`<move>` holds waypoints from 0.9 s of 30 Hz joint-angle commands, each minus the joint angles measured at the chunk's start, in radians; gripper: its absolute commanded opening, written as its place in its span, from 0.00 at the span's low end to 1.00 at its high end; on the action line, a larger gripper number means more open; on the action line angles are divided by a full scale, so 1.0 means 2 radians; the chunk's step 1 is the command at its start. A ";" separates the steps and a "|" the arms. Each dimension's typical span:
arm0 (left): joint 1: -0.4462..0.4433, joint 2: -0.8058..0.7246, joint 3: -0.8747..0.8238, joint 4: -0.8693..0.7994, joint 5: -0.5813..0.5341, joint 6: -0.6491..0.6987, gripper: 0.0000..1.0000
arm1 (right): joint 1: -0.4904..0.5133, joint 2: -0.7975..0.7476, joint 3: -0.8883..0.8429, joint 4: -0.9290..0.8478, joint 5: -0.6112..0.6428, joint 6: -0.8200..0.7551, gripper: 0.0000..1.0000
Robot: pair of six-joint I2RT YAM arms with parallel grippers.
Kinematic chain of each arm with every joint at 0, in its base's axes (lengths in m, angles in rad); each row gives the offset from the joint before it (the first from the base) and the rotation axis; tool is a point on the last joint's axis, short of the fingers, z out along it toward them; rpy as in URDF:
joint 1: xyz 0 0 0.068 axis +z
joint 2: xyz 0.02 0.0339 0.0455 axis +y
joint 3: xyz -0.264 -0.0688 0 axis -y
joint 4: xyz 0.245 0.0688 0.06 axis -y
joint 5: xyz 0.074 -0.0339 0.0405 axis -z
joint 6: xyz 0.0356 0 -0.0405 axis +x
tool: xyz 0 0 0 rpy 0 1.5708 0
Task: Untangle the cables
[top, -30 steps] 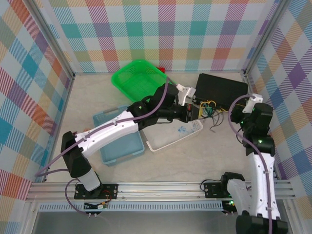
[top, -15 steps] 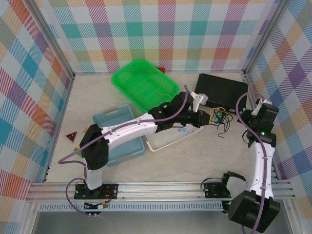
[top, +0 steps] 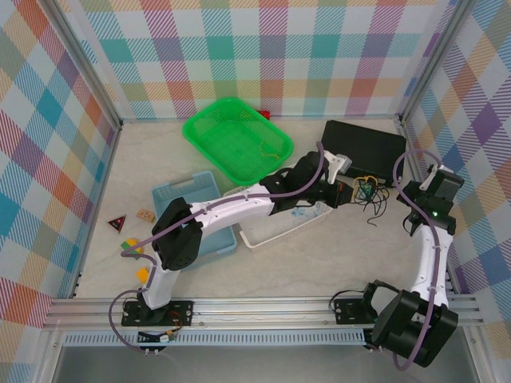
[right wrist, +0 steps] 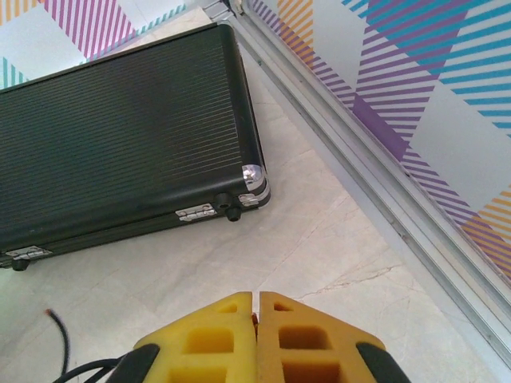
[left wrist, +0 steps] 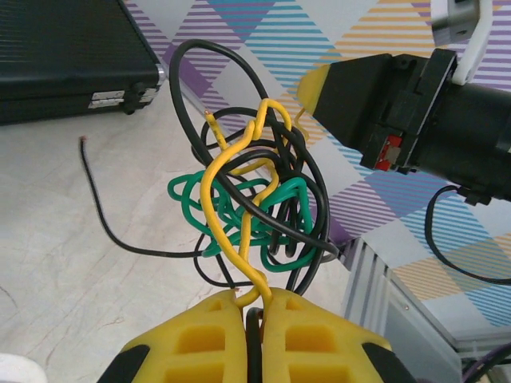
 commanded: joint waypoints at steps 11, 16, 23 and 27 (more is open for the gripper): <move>0.007 -0.044 -0.013 -0.042 -0.019 0.028 0.00 | -0.042 0.053 0.006 0.042 0.013 0.006 0.00; 0.013 -0.059 -0.030 -0.036 -0.015 0.030 0.00 | -0.054 0.082 0.017 0.052 0.018 0.005 0.00; 0.015 -0.059 -0.040 -0.034 0.015 0.034 0.00 | -0.058 0.106 0.021 0.090 -0.004 -0.025 0.00; 0.015 -0.060 -0.045 -0.040 0.028 0.037 0.00 | -0.069 0.111 0.028 0.116 -0.044 -0.046 0.00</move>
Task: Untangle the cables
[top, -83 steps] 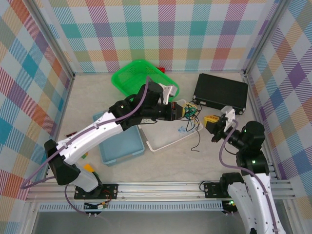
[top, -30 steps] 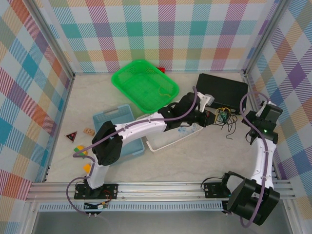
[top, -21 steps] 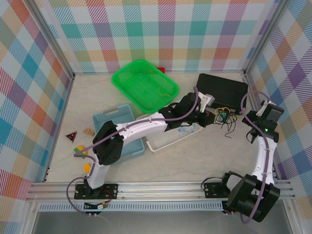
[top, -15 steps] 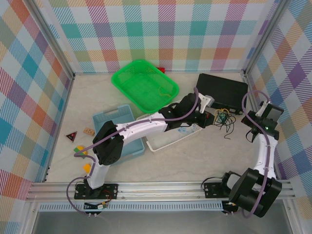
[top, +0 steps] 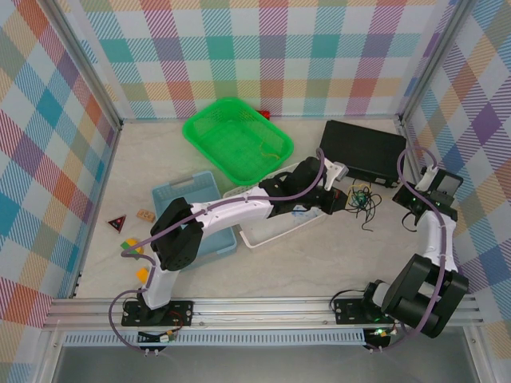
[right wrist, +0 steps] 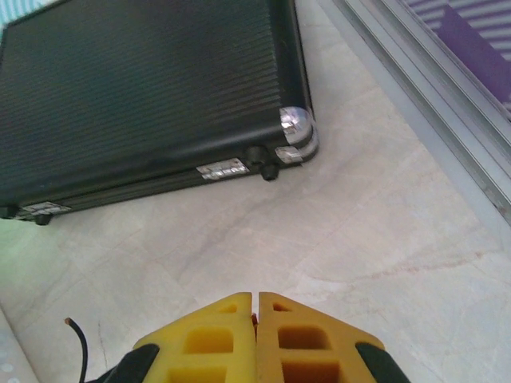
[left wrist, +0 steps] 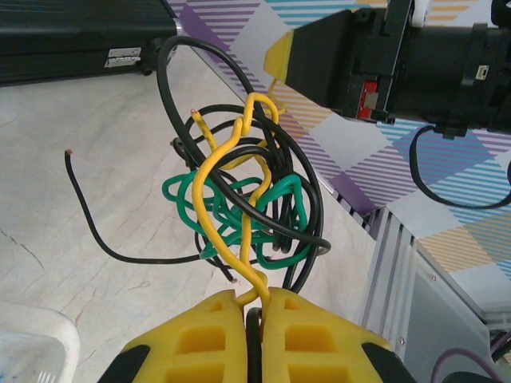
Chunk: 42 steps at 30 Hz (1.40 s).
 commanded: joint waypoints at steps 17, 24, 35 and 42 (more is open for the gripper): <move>-0.012 0.032 0.050 -0.097 0.052 0.048 0.00 | -0.050 -0.092 0.105 0.029 -0.019 0.098 0.00; -0.027 0.044 0.047 -0.122 0.059 0.060 0.00 | -0.050 -0.074 0.186 -0.025 -0.053 0.169 0.00; -0.030 0.070 0.105 -0.124 0.043 0.051 0.00 | -0.036 -0.115 0.151 -0.025 -0.078 0.126 0.00; -0.027 0.138 0.198 -0.123 0.037 0.027 0.00 | -0.002 -0.153 0.067 0.008 -0.071 0.049 0.00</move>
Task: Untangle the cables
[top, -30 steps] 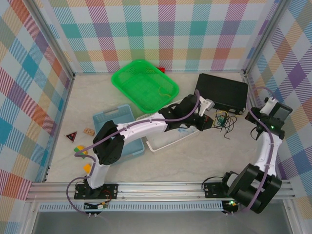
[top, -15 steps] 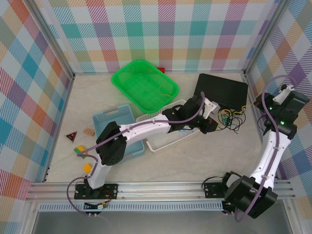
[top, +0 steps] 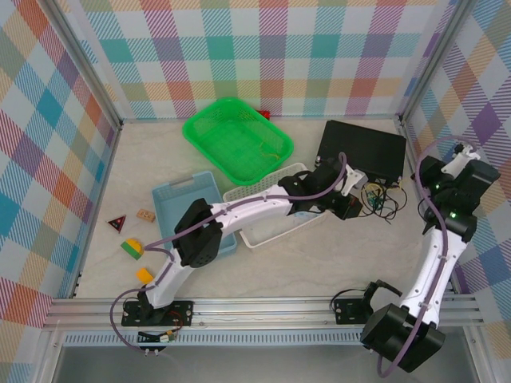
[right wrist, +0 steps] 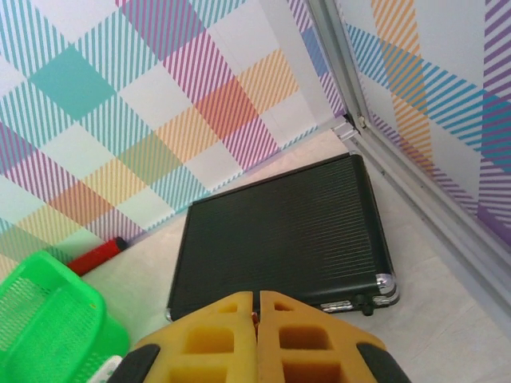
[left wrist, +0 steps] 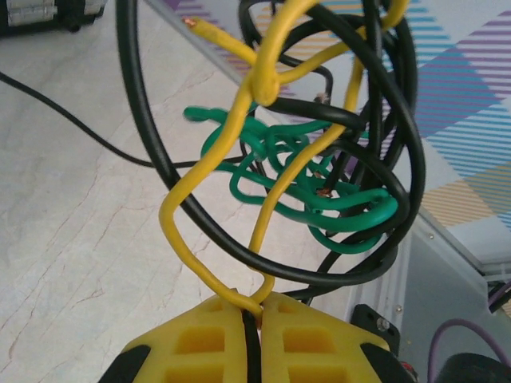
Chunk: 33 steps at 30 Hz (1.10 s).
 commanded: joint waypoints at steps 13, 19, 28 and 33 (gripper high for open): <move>0.017 -0.049 -0.066 0.003 -0.004 -0.008 0.68 | 0.018 0.019 -0.053 0.053 0.105 -0.164 0.00; 0.024 -0.128 -0.150 0.020 -0.019 0.009 0.72 | 0.026 -0.005 -0.074 0.077 0.062 -0.192 0.00; 0.059 -0.156 -0.222 0.214 0.074 0.142 0.88 | 0.036 -0.081 -0.171 0.190 -0.107 -0.235 0.00; 0.073 -0.108 -0.225 0.373 0.150 0.155 0.77 | 0.037 -0.075 -0.152 0.178 -0.161 -0.275 0.00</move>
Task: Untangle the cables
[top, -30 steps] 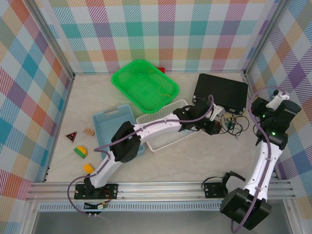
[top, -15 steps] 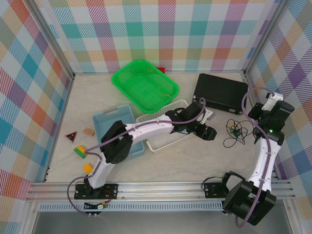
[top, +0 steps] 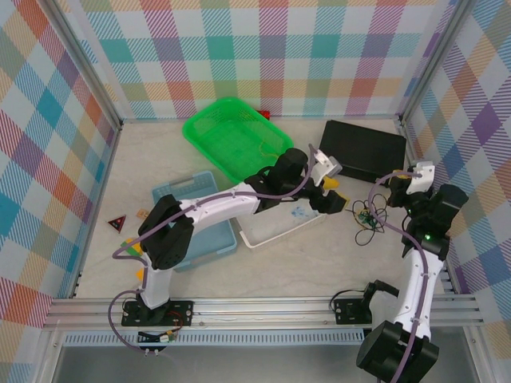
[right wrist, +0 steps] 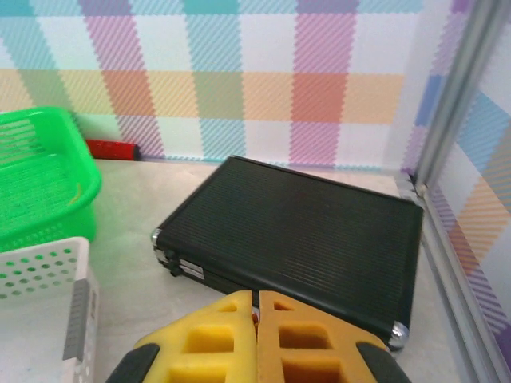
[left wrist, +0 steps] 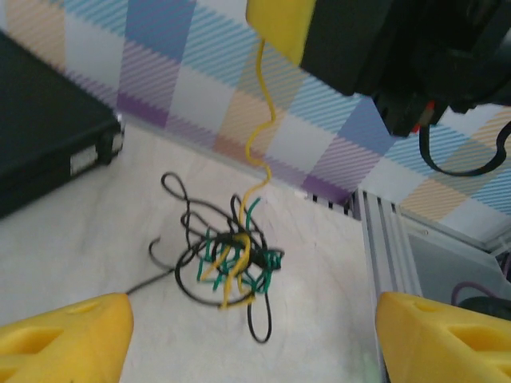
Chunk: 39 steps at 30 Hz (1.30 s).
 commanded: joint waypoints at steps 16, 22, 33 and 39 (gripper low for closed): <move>-0.018 0.127 0.128 0.120 0.110 0.028 0.71 | 0.016 0.029 0.047 0.055 -0.213 -0.074 0.00; -0.031 0.164 0.179 0.112 0.097 0.014 0.53 | 0.029 0.042 0.065 0.044 -0.242 -0.073 0.00; -0.031 0.166 0.174 0.113 0.071 0.020 0.43 | 0.032 0.041 0.081 0.010 -0.262 -0.079 0.00; -0.029 0.173 0.188 0.127 0.079 0.013 0.00 | 0.032 0.047 0.077 0.017 -0.205 -0.049 0.16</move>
